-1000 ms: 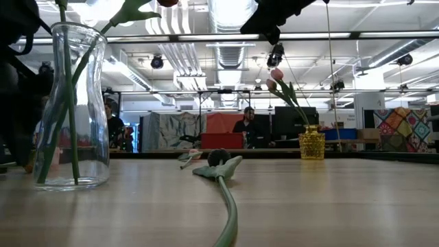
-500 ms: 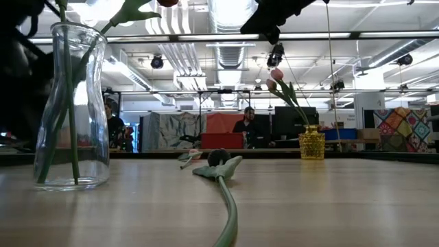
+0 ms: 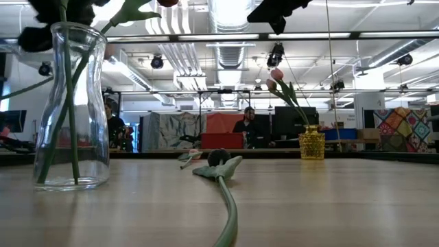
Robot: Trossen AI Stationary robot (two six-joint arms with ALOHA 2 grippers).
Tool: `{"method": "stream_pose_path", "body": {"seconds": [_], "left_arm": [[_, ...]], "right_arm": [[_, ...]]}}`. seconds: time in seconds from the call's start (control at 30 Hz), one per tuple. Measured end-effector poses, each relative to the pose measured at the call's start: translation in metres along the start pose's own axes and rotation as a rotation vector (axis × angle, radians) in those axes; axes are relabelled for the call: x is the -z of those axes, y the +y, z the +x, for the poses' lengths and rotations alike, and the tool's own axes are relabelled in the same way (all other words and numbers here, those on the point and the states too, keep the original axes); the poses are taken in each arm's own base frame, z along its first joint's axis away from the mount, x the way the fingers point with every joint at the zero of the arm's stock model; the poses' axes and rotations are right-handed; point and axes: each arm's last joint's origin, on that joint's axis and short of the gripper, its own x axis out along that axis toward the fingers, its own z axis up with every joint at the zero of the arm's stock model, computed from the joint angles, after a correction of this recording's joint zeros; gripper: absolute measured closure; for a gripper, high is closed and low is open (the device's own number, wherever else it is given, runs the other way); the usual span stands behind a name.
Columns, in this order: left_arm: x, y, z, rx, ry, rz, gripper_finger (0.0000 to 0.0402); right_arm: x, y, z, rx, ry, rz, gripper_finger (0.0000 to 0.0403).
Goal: Sort flowers into vase by color
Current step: Put the bottom pink flower into the yellow crystal vase
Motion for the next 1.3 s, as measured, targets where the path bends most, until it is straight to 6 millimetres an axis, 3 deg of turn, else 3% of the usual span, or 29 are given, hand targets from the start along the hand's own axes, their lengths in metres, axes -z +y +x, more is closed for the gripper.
{"method": "stream_pose_path", "body": {"seconds": [0.2,0.37,0.53,0.83,1.07,1.3], "left_arm": [[-0.056,-0.012,0.003,0.168,-0.138,0.191,0.0401],[-0.103,-0.008,0.026,0.273,-0.188,0.350,0.0401],[-0.145,-0.009,0.051,0.491,-0.273,0.454,0.0401],[-0.171,-0.034,0.094,0.760,-0.331,0.570,0.0402],[-0.199,-0.059,0.092,0.866,-0.369,0.648,0.0402],[-0.217,-0.075,0.093,0.929,-0.363,0.686,0.0402]], "right_arm": [[0.000,0.000,0.001,-0.001,0.002,0.046,0.0394],[0.001,-0.001,0.004,0.017,0.005,0.098,0.0394],[0.000,-0.002,0.006,0.007,-0.016,0.135,0.0393],[0.000,0.000,0.045,-0.039,-0.087,0.230,0.0380],[0.001,-0.003,0.077,0.019,-0.125,0.329,0.0313],[-0.010,-0.009,0.086,0.081,-0.210,0.326,0.0281]]}}
